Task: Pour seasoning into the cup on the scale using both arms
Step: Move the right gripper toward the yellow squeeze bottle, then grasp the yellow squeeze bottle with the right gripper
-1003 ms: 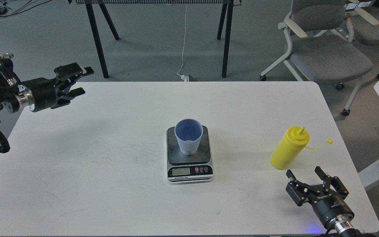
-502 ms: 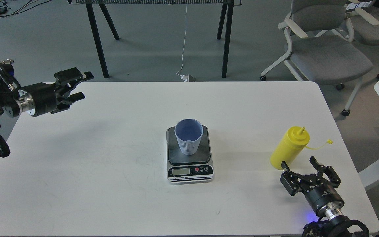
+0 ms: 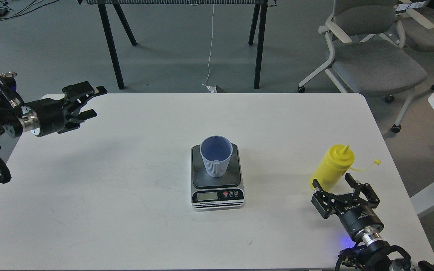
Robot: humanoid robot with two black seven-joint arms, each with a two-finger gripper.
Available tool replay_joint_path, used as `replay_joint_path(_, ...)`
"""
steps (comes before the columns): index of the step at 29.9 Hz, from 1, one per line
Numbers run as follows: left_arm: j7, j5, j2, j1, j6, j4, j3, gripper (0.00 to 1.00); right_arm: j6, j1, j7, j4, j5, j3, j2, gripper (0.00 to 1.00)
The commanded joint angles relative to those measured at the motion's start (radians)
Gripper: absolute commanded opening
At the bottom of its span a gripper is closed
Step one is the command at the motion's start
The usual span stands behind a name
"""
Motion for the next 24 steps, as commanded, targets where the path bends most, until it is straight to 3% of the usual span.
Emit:
replay_joint_path(1, 0.0, 0.0, 0.0, 0.005, 0.0, 0.0, 0.0, 0.99, 0.0, 0.017, 0.0, -0.02, -0.002, 0.001, 0.0, 1.0)
replay_joint_path(20, 0.0, -0.001, 0.0, 0.029, 0.0, 0.0, 0.0, 0.99, 0.0, 0.126, -0.009, -0.125, -0.057, 0.0, 0.057, 0.98)
replay_joint_path(22, 0.0, -0.001, 0.0, 0.036, 0.0, 0.0, 0.0, 0.99, 0.0, 0.118, -0.011, -0.117, -0.08, 0.0, 0.063, 0.92)
replay_joint_path(24, 0.0, -0.001, 0.0, 0.037, 0.0, 0.0, 0.0, 0.99, 0.0, 0.11, -0.011, -0.111, -0.1, 0.0, 0.071, 0.71)
